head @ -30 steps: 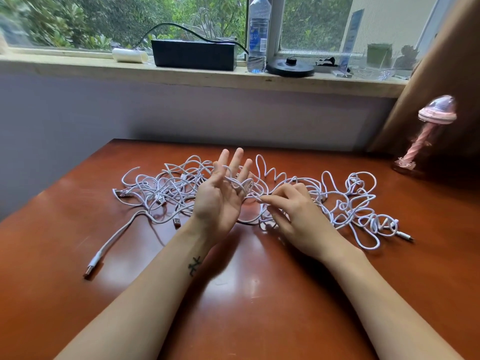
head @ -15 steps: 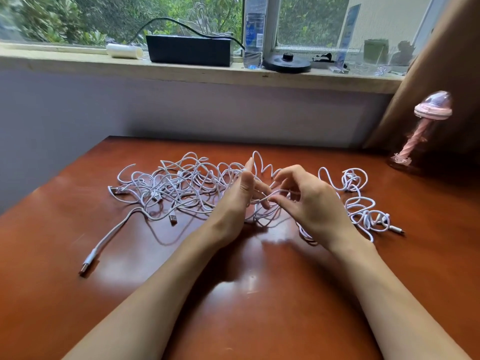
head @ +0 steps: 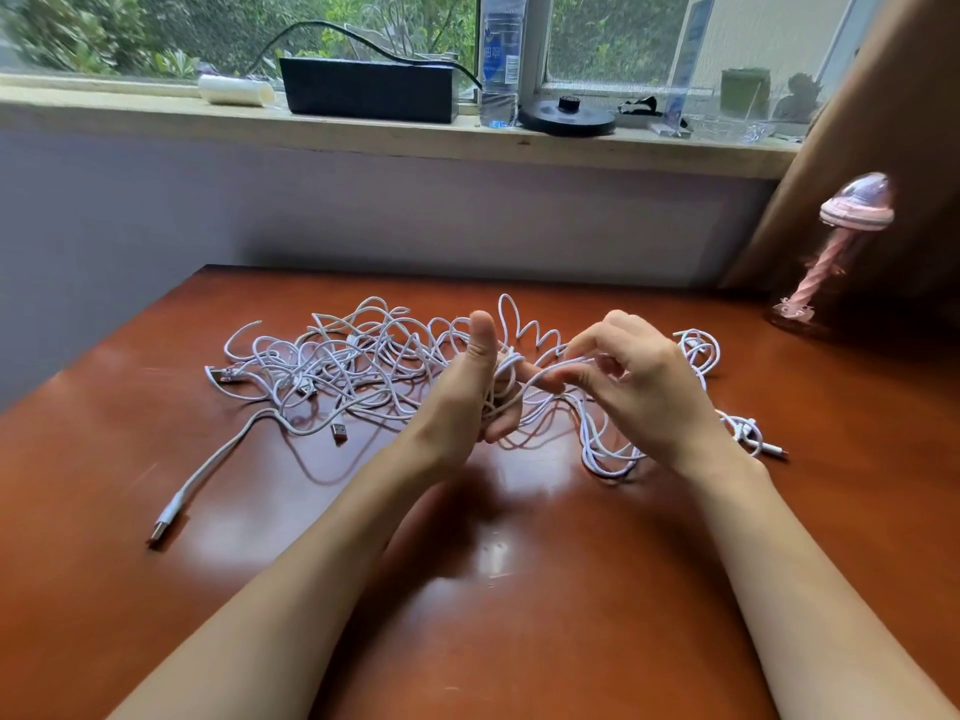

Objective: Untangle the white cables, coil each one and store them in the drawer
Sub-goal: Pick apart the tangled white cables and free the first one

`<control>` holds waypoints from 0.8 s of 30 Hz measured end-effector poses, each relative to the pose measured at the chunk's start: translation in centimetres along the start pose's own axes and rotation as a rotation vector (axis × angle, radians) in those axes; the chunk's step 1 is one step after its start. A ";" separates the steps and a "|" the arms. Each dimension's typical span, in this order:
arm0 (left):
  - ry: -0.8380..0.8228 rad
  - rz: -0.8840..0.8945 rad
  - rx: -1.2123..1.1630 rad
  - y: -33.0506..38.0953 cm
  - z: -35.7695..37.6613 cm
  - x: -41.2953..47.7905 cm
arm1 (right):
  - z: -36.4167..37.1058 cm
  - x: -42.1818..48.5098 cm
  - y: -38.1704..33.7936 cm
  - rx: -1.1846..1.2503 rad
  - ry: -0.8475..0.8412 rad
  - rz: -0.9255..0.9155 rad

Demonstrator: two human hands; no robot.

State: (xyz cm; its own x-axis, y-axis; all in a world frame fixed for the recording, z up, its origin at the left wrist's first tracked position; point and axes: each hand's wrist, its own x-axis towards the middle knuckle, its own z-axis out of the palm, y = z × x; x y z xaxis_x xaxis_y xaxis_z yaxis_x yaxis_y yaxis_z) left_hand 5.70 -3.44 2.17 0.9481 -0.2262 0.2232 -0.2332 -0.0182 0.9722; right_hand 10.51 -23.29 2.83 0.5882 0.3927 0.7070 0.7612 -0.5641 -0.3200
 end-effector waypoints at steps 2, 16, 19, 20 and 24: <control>0.016 0.000 0.032 0.4 -0.1 0.0 | -0.3 0.0 0.6 -0.006 0.015 0.018; -0.230 -0.124 -0.317 1.2 0.7 -1.0 | 0.2 -0.3 1.0 0.101 0.042 0.183; -0.208 -0.074 -0.439 1.5 0.9 -0.8 | 0.7 -0.5 0.5 0.051 -0.049 0.198; -0.185 -0.051 -0.475 1.5 0.9 -0.7 | 0.9 -0.6 0.4 0.039 -0.089 0.196; -0.066 -0.041 -0.617 1.5 0.6 -0.2 | 1.9 -0.8 -0.3 0.021 -0.202 0.167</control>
State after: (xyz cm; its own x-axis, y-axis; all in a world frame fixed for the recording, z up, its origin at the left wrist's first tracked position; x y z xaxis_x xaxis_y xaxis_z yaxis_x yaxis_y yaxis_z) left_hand 5.01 -3.96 3.58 0.9336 -0.2975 0.1997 -0.0108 0.5338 0.8455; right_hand 10.34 -22.06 1.10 0.7470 0.4339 0.5036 0.6534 -0.6191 -0.4358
